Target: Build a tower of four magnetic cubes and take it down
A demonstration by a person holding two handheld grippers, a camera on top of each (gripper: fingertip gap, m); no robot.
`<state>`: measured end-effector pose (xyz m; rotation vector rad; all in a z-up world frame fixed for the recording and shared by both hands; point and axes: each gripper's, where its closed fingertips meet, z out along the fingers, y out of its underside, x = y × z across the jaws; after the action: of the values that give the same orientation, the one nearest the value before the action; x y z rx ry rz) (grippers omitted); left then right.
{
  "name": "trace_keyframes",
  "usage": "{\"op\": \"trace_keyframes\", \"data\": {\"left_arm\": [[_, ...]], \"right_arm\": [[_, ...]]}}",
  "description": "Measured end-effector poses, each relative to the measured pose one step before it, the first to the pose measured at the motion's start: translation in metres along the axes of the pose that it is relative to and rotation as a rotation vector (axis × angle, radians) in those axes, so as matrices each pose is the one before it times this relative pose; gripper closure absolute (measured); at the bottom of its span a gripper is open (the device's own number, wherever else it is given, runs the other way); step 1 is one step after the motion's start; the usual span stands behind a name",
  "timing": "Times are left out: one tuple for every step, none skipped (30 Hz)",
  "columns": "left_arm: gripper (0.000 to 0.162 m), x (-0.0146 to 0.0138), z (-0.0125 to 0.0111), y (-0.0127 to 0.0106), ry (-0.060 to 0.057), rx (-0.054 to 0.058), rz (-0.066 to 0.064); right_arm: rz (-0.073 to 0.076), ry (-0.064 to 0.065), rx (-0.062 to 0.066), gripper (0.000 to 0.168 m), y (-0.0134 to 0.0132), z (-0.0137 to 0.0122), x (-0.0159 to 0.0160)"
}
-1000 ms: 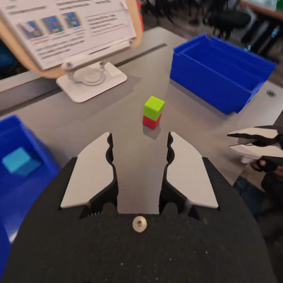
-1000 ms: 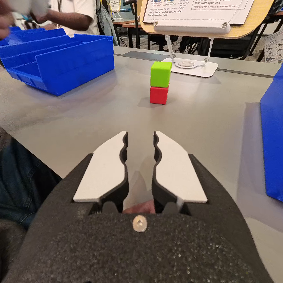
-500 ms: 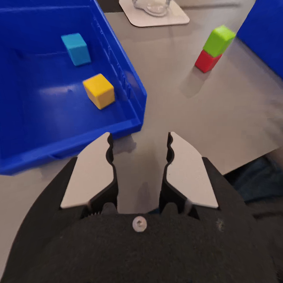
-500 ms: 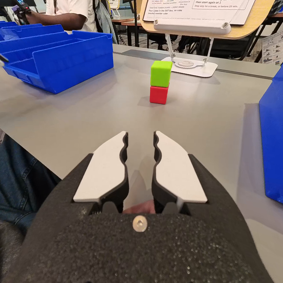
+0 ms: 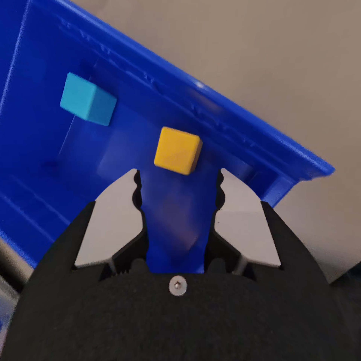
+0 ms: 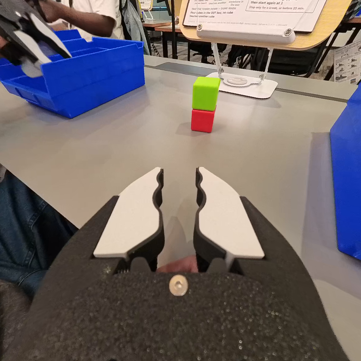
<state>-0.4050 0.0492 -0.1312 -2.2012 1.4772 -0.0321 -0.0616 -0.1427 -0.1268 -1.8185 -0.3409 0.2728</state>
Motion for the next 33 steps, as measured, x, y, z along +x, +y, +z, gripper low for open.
{"op": "trace_keyframes", "data": {"left_arm": [[0.090,0.00010,0.00586,-0.00462,0.0369,0.0084,0.0032],[0.090,0.00154,0.00551,-0.00383,0.0484,0.0029,-0.0009],[0.089,0.00106,0.00543,-0.00127,0.0430,-0.0116,-0.0008],[0.089,-0.00208,0.00544,0.00212,0.0202,-0.0324,0.0025],[0.088,-0.00491,0.00545,0.00440,-0.0020,-0.0456,0.0030],[0.087,-0.00274,0.00565,0.00380,0.0063,-0.0424,0.0021],[0.088,-0.00014,0.00548,0.00091,0.0142,-0.0250,0.0036],[0.090,0.00137,0.00485,-0.00068,0.0157,-0.0125,0.0075],[0.092,0.00124,0.00416,-0.00095,0.0079,-0.0073,0.0084],[0.098,0.00187,0.00374,-0.00057,0.0076,-0.0083,0.0081],[0.107,0.00200,0.00321,-0.00007,0.0061,-0.0091,0.0116],[0.110,0.00062,0.00167,-0.00017,-0.0052,-0.0034,0.0163],[0.110,0.00148,-0.00029,0.00024,0.0037,-0.0003,0.0067],[0.111,0.00164,-0.00117,0.00146,0.0100,-0.0076,-0.0065],[0.111,-0.00210,-0.00265,0.00157,-0.0132,-0.0053,-0.0111],[0.111,-0.00552,-0.00474,0.00120,-0.0377,0.0052,-0.0079],[0.111,-0.00650,-0.00742,0.00028,-0.0431,0.0174,-0.0091],[0.111,-0.00811,-0.01024,-0.00239,-0.0496,0.0351,-0.0215],[0.111,-0.01011,-0.01302,-0.00619,-0.0595,0.0568,-0.0341],[0.111,-0.00938,-0.01483,-0.01041,-0.0578,0.0774,-0.0387],[0.110,-0.00658,-0.01570,-0.01451,-0.0460,0.0923,-0.0395],[0.111,-0.00268,-0.01538,-0.01863,-0.0319,0.1050,-0.0385],[0.111,0.00299,-0.01443,-0.02106,-0.0072,0.1086,-0.0312],[0.111,0.00762,-0.01287,-0.02402,0.0103,0.1183,-0.0323],[0.111,0.01076,-0.00955,-0.02768,0.0231,0.1372,-0.0525],[0.111,0.01591,-0.00422,-0.02695,0.0516,0.1302,-0.0721],[0.111,0.01987,0.00190,-0.02283,0.0738,0.1121,-0.0799],[0.111,0.02069,0.00735,-0.01809,0.0775,0.0992,-0.0690],[0.111,0.01861,0.01129,-0.01262,0.0666,0.0857,-0.0568],[0.111,0.01627,0.01404,-0.00720,0.0588,0.0772,-0.0446],[0.112,0.01444,0.01596,-0.00054,0.0557,0.0556,-0.0226],[0.112,0.01012,0.01676,0.00460,0.0387,0.0350,-0.0074],[0.112,0.00628,0.01679,0.00851,0.0228,0.0212,0.0212]], "right_arm": [[0.0017,0.0008,-0.0007,0.137,0.00004,0.00014,0.00028],[0.0033,-0.0017,-0.0004,0.137,0.00003,0.00039,0.00014],[0.0008,-0.0025,-0.0022,0.137,0.00034,0.00040,-0.00007],[0.0007,-0.0009,-0.0014,0.137,0.00009,0.00022,0.00007],[0.0017,-0.0002,0.0006,0.137,-0.00006,-0.00006,0.00013],[0.0007,0.0000,0.0003,0.137,-0.00005,0.00007,0.00008],[0.0001,-0.0001,-0.0007,0.137,0.00004,0.00013,0.00005],[-0.0004,-0.0007,-0.0016,0.137,0.00009,0.00031,-0.00010],[-0.0007,-0.0007,-0.0020,0.137,0.00023,0.00035,-0.00017],[-0.0005,-0.0007,-0.0014,0.137,0.00016,0.00035,-0.00010],[-0.0001,-0.0011,-0.0011,0.137,0.00009,0.00010,-0.00007],[0.0004,0.0003,0.0001,0.138,-0.00002,0.00001,0.00001],[0.0004,0.0000,0.0015,0.138,-0.00013,-0.00014,0.00008],[-0.0001,-0.0013,-0.0005,0.138,0.00004,0.00005,-0.00012],[0.0006,-0.0006,-0.0010,0.138,0.00011,0.00002,-0.00009],[0.0006,0.0005,0.0009,0.138,-0.00021,0.00000,0.00011],[-0.0004,-0.0001,0.0011,0.138,-0.00009,-0.00010,-0.00006],[-0.0005,0.0003,-0.0006,0.138,0.00007,-0.00001,-0.00002],[-0.0012,0.0006,0.0003,0.138,-0.00002,0.00000,-0.00006],[-0.0019,0.0008,0.0009,0.138,-0.00019,-0.00003,-0.00011],[-0.0007,0.0004,-0.0002,0.138,0.00001,0.00006,-0.00008],[-0.0014,-0.0004,-0.0011,0.138,0.00018,0.00015,-0.00019],[-0.0013,-0.0001,-0.0009,0.138,-0.00002,0.00007,-0.00006],[0.0002,-0.0002,0.0001,0.139,-0.00003,0.00005,-0.00013],[-0.0009,-0.0001,0.0000,0.139,0.00001,-0.00005,-0.00008],[-0.0015,-0.0002,-0.0002,0.139,0.00004,-0.00003,-0.00014],[-0.0009,0.0004,0.0006,0.139,-0.00015,-0.00005,-0.00024],[-0.0020,0.0005,-0.0003,0.139,-0.00008,0.00006,-0.00007],[-0.0026,-0.0006,-0.0011,0.139,0.00013,-0.00002,-0.00030],[-0.0018,-0.0006,0.0007,0.139,-0.00002,-0.00020,-0.00039],[-0.0013,0.0001,0.0013,0.139,-0.00017,-0.00025,-0.00014],[-0.0010,-0.0001,0.0004,0.139,0.00001,-0.00020,-0.00015],[-0.0006,-0.0007,-0.0001,0.139,0.00006,-0.00018,-0.00011]]}}
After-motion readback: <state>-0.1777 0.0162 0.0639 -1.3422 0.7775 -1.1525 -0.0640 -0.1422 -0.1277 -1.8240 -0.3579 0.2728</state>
